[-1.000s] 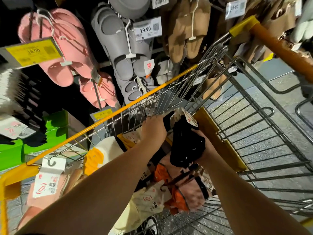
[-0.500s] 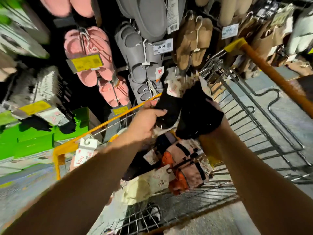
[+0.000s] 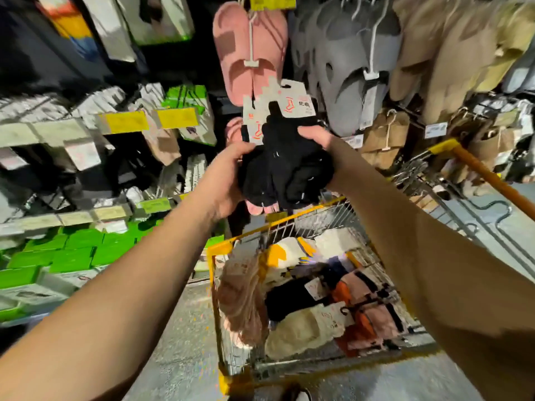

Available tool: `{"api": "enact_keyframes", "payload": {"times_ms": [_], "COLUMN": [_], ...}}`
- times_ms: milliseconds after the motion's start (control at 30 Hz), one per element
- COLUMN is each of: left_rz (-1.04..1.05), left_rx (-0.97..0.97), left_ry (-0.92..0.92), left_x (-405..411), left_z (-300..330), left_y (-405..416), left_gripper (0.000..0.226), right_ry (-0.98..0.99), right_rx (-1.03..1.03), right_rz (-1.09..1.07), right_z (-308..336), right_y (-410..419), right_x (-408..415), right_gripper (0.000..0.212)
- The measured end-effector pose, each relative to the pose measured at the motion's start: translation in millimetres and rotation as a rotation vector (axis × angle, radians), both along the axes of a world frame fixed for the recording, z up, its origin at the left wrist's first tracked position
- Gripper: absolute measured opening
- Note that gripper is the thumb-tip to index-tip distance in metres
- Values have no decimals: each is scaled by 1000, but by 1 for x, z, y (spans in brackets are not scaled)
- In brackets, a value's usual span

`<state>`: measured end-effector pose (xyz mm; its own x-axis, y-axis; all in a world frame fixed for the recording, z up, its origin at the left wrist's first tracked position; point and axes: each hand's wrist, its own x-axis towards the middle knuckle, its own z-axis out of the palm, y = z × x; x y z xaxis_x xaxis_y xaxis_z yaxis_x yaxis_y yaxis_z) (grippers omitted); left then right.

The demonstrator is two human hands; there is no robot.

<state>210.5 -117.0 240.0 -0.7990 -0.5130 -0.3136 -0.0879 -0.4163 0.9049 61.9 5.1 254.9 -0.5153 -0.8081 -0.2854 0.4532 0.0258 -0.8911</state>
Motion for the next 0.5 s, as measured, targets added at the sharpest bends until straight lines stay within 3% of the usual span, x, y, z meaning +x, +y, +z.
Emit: {"api": "enact_keyframes", "payload": {"times_ms": [200, 300, 433, 500], "left_rz": [68, 190, 264, 249], "left_rx": [-93, -116, -143, -130], "left_ry": [36, 74, 150, 177], "left_x": [121, 186, 261, 288], "left_z": [30, 40, 65, 81], "left_y": [-75, -116, -160, -177], "left_gripper": [59, 97, 104, 96], "right_ry": [144, 103, 102, 134], "right_rx": [44, -5, -87, -102], "right_rz": [41, 140, 219, 231], "right_z": [36, 55, 77, 87], "right_y": [-98, -145, -207, -234], "right_x": [124, 192, 270, 300], "right_gripper": [36, 27, 37, 54]}}
